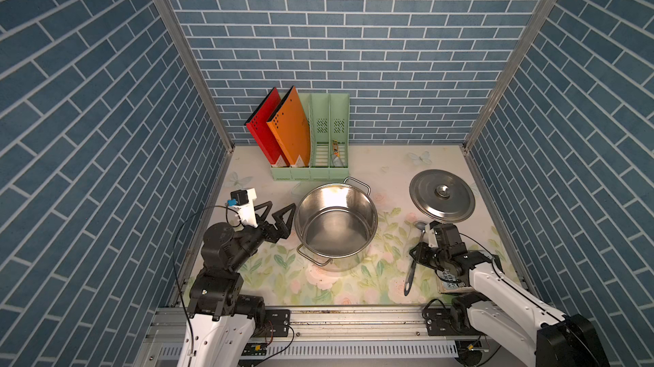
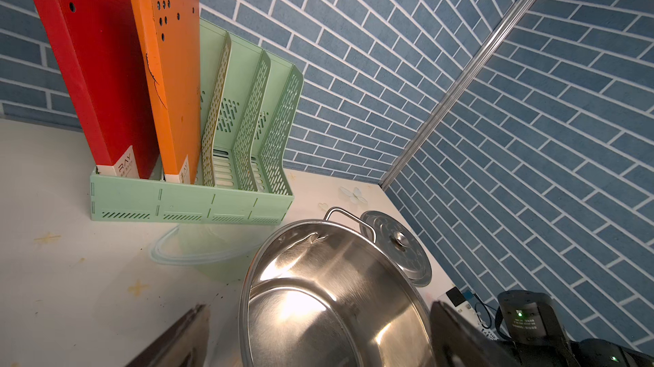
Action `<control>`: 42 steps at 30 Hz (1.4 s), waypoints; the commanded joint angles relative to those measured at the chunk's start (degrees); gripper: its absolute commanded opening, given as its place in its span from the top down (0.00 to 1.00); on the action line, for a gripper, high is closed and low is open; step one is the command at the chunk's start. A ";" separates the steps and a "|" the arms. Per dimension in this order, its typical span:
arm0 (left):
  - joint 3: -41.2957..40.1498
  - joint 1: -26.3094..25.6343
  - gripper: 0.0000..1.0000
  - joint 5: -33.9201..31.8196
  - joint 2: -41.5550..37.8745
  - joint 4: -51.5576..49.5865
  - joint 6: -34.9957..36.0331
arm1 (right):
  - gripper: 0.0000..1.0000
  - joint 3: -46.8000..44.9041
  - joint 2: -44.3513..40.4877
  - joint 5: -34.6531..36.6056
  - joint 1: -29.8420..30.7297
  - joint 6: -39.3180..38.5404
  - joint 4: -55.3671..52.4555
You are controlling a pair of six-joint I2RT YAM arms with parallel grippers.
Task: Stir the soup with a spoon
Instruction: Pick up the spoon from the center of the board.
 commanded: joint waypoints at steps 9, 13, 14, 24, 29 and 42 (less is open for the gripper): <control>5.08 -0.88 0.00 5.76 6.64 3.85 0.76 | 1.00 -0.05 -2.72 -1.85 0.25 2.54 4.74; 11.06 -7.71 0.00 0.35 12.92 6.05 2.59 | 1.00 5.19 -6.37 -6.34 -0.10 3.92 -0.52; 12.79 -11.72 0.00 -3.34 15.40 6.15 4.37 | 1.00 7.21 -7.09 -7.76 -0.31 4.16 -1.84; 12.97 -46.37 0.00 -26.59 26.19 15.07 59.63 | 1.00 40.38 -1.85 -22.04 -1.04 -0.24 -21.34; 3.30 -55.50 0.00 -27.00 22.83 25.66 87.75 | 1.00 44.56 1.60 -35.41 -0.91 3.99 -16.44; 1.72 -65.33 0.23 -25.64 31.94 42.60 110.92 | 1.00 41.76 6.78 -42.86 8.30 17.06 -0.19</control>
